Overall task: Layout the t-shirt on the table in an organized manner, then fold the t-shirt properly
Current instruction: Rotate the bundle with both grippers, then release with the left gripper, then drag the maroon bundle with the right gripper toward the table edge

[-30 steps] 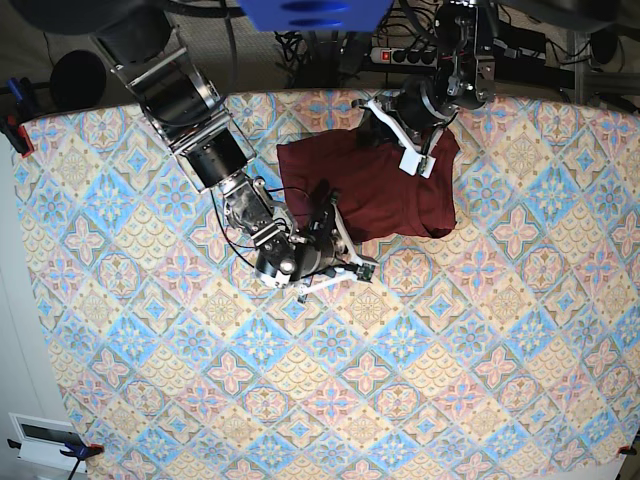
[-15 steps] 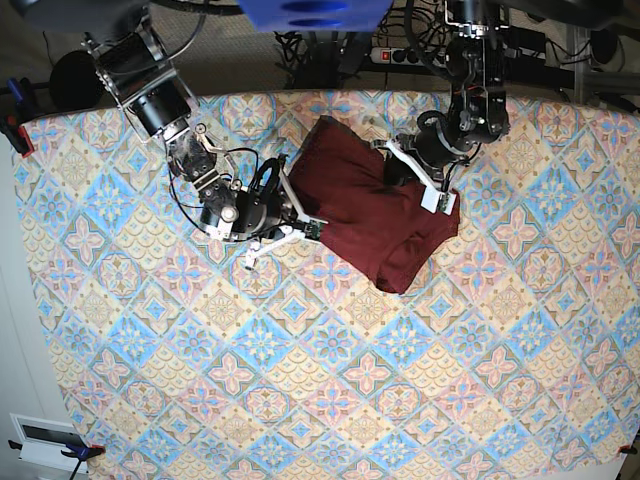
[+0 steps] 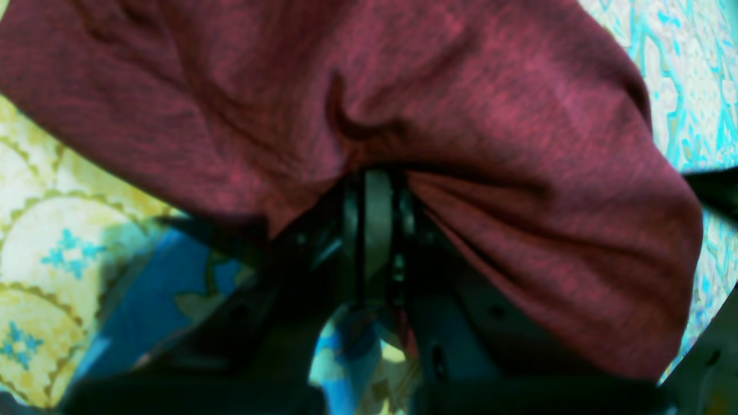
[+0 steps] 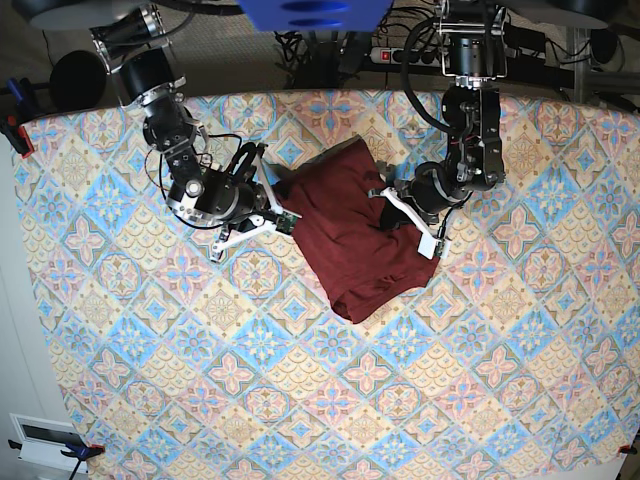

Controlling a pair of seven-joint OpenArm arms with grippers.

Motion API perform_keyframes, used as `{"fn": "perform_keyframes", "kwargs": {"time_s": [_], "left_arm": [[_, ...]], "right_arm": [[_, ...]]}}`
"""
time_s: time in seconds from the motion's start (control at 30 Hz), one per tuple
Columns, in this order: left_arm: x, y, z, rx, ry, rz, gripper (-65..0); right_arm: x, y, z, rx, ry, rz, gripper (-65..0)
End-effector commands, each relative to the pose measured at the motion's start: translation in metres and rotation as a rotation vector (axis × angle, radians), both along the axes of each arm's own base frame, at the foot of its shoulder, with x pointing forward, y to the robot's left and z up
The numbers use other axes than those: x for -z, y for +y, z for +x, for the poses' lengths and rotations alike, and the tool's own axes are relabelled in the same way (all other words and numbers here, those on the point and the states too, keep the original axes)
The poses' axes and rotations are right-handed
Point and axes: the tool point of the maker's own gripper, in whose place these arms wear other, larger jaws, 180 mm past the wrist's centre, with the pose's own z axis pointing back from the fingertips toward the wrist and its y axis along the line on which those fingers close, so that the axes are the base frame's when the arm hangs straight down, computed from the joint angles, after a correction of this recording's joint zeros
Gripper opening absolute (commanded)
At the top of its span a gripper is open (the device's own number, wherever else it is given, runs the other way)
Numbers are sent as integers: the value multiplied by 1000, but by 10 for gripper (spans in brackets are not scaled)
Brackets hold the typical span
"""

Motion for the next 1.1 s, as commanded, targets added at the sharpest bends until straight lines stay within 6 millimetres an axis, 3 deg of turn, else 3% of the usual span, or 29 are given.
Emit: {"fn": "perform_keyframes", "kwargs": {"time_s": [0.0,0.13,0.23,0.43,0.57,0.7,0.77,0.9,1.07], "left_arm": [[-6,9,9,-32,-19,35,-647],[-28,37,11,-136,-81,32,-647],[-44,76,5,-260,-124,14,-647],[-52,142,-24,-479,-143,-60,-647],[-40,147,-48,-503,-96,-82,-647],[-37,158,-59,-497,-81,-49,-647],[-36,158,-60,-497,-78,-48,-647],[-37,166,-65,-529,-80,-56,-647],[-44,172,-64,-553,-102,-98,-647]], "right_arm": [[-17,2,11,0,-54,27,-649],[-32,2,14,16,-97,52,-649],[-22,0,0,46,-60,77,-649],[-45,74,-5,62,-13,370,-650],[-75,126,6,41,-24,519,-650],[-61,152,14,47,61,547,-650],[-63,161,26,27,61,568,-650],[-56,183,30,-29,81,601,-650],[-30,196,37,-37,160,624,-650]]}}
